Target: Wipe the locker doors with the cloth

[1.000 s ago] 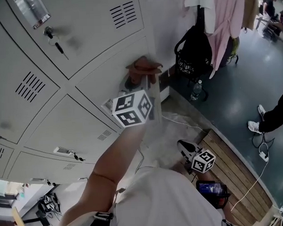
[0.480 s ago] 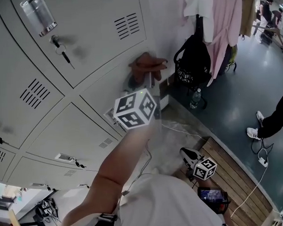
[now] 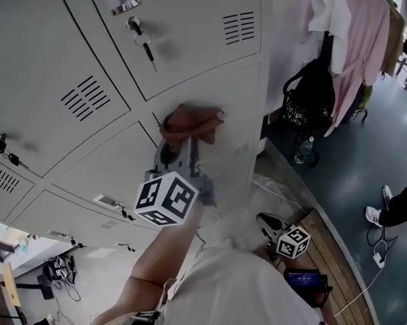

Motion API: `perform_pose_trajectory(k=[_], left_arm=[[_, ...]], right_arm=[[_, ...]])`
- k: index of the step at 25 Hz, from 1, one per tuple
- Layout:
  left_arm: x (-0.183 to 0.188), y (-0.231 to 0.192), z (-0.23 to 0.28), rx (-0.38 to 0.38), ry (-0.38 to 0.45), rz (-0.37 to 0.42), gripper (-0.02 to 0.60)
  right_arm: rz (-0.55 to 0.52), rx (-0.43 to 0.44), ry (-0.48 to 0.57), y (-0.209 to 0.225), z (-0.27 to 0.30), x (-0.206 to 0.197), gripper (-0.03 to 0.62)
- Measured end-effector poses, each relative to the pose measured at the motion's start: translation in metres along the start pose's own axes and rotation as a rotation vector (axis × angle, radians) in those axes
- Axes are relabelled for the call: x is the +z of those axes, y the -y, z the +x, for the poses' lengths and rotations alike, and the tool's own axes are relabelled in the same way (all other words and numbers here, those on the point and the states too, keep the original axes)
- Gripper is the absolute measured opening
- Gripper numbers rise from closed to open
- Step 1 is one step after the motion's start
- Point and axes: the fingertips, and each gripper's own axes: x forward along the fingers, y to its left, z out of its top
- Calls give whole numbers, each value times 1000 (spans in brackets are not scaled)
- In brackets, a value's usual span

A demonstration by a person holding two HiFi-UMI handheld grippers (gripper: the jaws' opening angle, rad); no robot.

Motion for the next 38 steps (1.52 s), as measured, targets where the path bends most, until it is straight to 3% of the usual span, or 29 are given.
perform_pose_trajectory(k=[4,10,15,24,29,33,38], left_arm=[[29,-20,-28,72,71,83,112],[33,7,5,-19,44,114,112],[7,47,53,-88,2,120,112],[-49,112,137,-182,-106,63,112],[-93,130,164,-202,-227,34,112],[-127,126,166,-170,-313,20,112],[-170,101,130,-152,-387,-16,112]], right_arm=[[-7,43,-31,-8,12,-5,29],[2,49,-26,-14,16,-11,29],[18,3,12,-7,-3,-13,29],[44,-179,114,24,-64,-3,29],[60,-215,128,24,-79,-8,29],[59,-211,128,20,-79,-10,29],[55,-186,107,11,-76,-15,29]])
